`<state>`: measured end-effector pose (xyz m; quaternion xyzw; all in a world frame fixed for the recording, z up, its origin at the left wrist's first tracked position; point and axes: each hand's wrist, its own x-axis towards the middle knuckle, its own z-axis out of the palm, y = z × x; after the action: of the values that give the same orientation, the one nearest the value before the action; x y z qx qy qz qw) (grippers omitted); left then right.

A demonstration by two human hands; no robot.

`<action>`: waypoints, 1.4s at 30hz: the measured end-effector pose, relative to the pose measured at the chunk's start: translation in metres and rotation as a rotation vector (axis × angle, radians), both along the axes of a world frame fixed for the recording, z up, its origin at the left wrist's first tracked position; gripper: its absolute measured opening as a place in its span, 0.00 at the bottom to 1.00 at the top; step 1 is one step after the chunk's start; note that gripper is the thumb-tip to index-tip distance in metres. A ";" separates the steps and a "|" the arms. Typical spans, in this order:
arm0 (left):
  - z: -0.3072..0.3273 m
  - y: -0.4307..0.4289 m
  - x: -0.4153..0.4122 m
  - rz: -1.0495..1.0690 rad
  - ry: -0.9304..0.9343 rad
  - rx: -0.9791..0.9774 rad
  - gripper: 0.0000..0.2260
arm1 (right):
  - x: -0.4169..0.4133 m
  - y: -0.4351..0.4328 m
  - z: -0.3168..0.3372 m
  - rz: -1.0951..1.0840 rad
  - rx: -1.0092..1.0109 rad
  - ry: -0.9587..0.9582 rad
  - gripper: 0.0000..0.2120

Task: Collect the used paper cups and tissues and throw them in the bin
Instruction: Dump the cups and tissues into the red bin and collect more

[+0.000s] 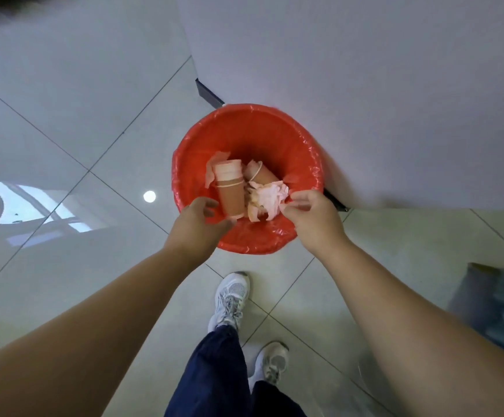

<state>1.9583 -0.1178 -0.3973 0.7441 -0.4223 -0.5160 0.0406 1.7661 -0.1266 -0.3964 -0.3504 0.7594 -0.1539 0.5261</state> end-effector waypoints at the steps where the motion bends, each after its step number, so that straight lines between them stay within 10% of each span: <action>1: 0.009 0.003 -0.001 0.010 0.015 0.001 0.19 | -0.003 0.002 0.006 -0.011 0.006 -0.005 0.12; 20: 0.249 0.116 -0.150 0.073 0.308 -0.256 0.09 | -0.116 0.148 0.239 -0.299 -0.258 -0.198 0.04; 42: 0.436 0.117 -0.519 -0.598 0.713 -0.391 0.05 | -0.435 0.260 0.437 -0.950 -0.709 0.082 0.03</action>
<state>1.4393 -0.0008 0.0389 0.3465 -0.6657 -0.6384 0.1711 1.3314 0.1330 0.0402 -0.1323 0.7550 -0.6031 0.2209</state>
